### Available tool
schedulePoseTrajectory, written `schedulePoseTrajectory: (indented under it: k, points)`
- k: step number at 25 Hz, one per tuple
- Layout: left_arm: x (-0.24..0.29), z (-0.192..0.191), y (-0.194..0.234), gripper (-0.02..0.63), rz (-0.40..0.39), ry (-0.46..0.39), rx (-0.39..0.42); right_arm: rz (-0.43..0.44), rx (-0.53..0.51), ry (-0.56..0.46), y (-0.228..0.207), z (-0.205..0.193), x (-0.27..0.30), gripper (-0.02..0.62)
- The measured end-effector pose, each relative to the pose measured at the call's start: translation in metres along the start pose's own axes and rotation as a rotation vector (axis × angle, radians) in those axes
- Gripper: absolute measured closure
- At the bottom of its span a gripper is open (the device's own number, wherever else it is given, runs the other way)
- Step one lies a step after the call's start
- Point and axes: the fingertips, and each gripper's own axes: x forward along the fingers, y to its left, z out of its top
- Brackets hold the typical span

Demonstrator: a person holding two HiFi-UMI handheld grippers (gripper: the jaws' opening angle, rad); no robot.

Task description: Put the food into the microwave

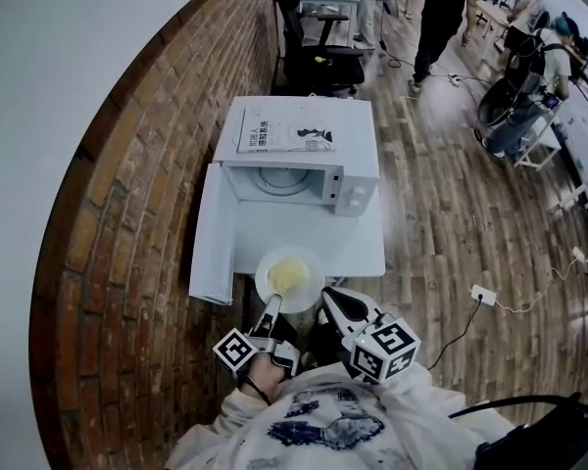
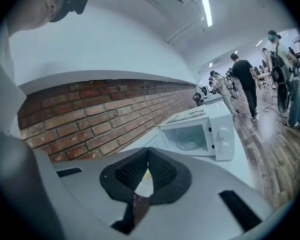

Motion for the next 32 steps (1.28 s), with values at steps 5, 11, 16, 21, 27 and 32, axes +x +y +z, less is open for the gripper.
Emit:
schedulePoseTrajectory:
  k: [5,11,16,21,27,32]
  points:
    - [0.033,0.014,0.002,0.583,0.012,-0.003,-0.006,0.008,0.009,0.005,-0.023,0.016,0.027,0.581]
    - [0.078,0.031,0.007,0.583,0.026,-0.01,-0.008,0.029,0.012,0.021,-0.052,0.036,0.062,0.581]
    - [0.112,0.045,0.012,0.583,0.045,-0.033,-0.006,0.05,0.008,0.032,-0.078,0.053,0.086,0.581]
    - [0.138,0.053,0.025,0.583,0.096,-0.054,0.024,0.072,0.02,0.033,-0.106,0.067,0.102,0.581]
    - [0.161,0.056,0.024,0.583,0.119,-0.089,0.032,0.108,0.029,0.033,-0.13,0.077,0.113,0.581]
    - [0.166,0.061,0.033,0.583,0.16,-0.113,0.035,0.121,0.041,0.032,-0.142,0.081,0.118,0.581]
